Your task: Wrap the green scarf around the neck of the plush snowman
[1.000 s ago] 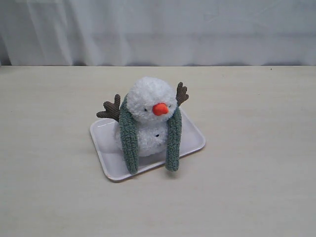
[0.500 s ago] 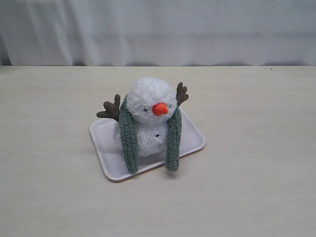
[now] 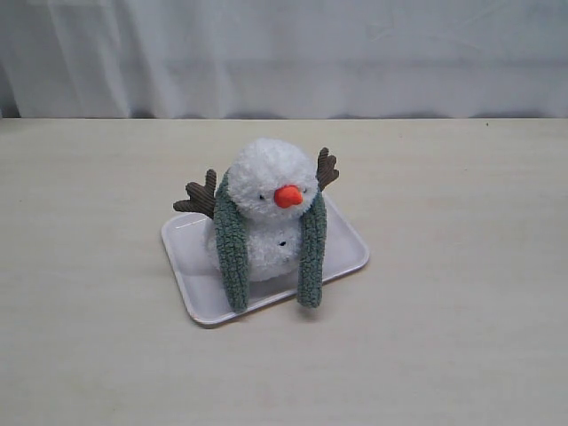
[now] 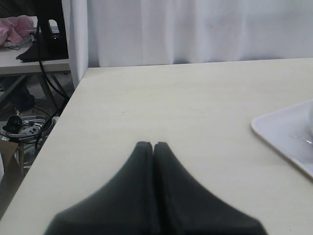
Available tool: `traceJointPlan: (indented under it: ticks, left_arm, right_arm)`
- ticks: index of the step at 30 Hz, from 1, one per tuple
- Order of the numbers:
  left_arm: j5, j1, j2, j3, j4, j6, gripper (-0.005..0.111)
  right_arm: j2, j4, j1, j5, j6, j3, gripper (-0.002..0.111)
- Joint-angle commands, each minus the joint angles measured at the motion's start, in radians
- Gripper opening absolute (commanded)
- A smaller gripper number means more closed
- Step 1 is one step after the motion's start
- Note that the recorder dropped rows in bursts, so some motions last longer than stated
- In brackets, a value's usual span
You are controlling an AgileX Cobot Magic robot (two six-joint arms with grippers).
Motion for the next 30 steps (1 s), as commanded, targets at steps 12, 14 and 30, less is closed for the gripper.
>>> traceJointPlan:
  ticks: [12,14,30]
  left_arm:
    - [-0.005,0.001,-0.003,0.003,-0.007,0.002,0.0]
    - [-0.005,0.001,-0.003,0.003,-0.007,0.002,0.0]
    - [-0.005,0.001,-0.003,0.003,-0.007,0.002,0.0]
  right_arm:
    - [-0.003,-0.033,-0.005,-0.049,0.002,0.333,0.004]
    - [-0.003,-0.033,-0.005,-0.049,0.002,0.353,0.004]
    - [-0.003,-0.033,-0.005,-0.054,0.002,0.454,0.004]
